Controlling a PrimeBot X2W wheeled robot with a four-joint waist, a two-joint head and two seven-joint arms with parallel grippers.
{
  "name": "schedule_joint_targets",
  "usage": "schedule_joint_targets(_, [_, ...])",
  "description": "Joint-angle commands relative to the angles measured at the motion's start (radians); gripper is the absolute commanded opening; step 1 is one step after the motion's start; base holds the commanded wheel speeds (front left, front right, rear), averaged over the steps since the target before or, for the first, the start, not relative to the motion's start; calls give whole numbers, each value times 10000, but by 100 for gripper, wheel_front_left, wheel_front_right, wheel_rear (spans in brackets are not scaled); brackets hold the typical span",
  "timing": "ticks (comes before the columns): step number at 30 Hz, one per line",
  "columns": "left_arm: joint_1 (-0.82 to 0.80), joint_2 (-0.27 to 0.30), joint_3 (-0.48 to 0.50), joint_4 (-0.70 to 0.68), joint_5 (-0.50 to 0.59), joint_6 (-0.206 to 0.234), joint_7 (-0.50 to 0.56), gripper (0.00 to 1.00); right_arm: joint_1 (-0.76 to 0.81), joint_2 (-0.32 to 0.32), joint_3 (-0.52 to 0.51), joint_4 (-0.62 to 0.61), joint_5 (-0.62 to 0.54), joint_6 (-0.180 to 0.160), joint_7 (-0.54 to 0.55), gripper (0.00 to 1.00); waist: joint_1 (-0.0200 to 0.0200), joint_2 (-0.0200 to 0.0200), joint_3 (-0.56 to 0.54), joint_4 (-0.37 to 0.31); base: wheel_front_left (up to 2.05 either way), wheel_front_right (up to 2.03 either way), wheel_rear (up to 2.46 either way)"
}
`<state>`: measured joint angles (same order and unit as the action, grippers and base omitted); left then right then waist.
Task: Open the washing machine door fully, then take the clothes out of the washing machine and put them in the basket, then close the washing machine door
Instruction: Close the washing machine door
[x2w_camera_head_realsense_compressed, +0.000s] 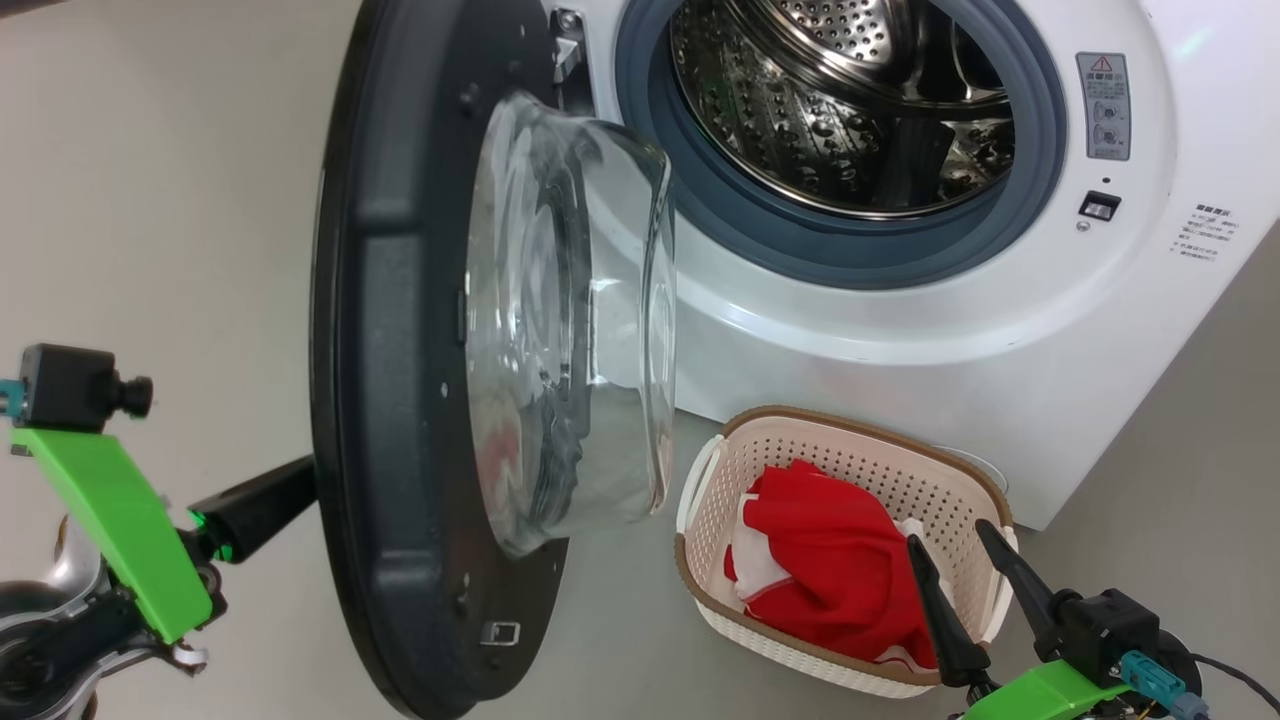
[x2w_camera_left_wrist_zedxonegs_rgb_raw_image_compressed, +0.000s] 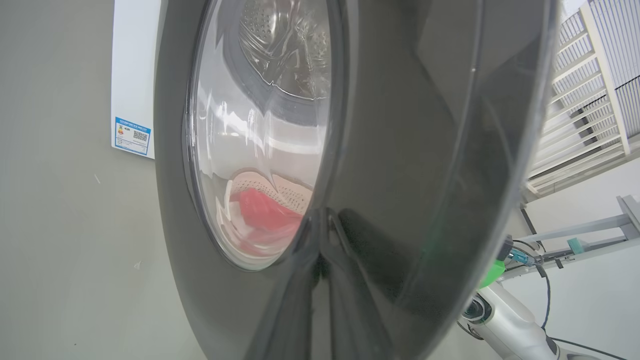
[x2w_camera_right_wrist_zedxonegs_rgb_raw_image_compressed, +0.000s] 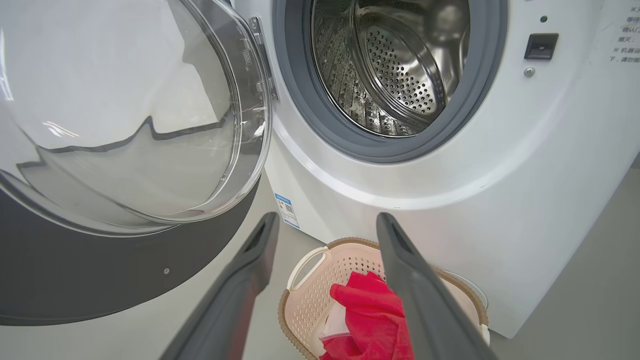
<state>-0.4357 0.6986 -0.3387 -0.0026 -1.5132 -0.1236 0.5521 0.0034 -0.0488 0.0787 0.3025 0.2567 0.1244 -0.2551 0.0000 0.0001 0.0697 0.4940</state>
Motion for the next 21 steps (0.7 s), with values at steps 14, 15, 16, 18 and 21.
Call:
schedule_joint_targets(14, [-114, 601, 234, 820, 531, -71, -2025, 0, -110, -14, 303, -266, 133, 63, -67, 100, 0, -1, -24, -95, 0, 0, 0])
schedule_joint_targets(15, [-114, 601, 234, 820, 531, -71, -2025, 0, -110, -14, 303, -266, 133, 63, -67, 100, 0, -1, -24, -95, 0, 0, 0])
schedule_joint_targets(16, [-32, 604, 180, 908, 570, -71, -2203, 0, -104, -14, 319, -266, 148, 63, -67, 100, 0, -1, -47, -90, 0, 0, 0])
schedule_joint_targets(18, [130, 613, 57, 1069, 641, -71, -2548, 0, -85, -14, 346, -271, 170, 63, -67, 100, 0, -1, -95, -64, 0, 0, 0])
schedule_joint_targets(21, [360, 568, -137, 1268, 645, -71, -3048, 2, -60, -14, 422, -290, 180, 63, -67, 100, 0, -1, -158, -18, 0, 0, 0])
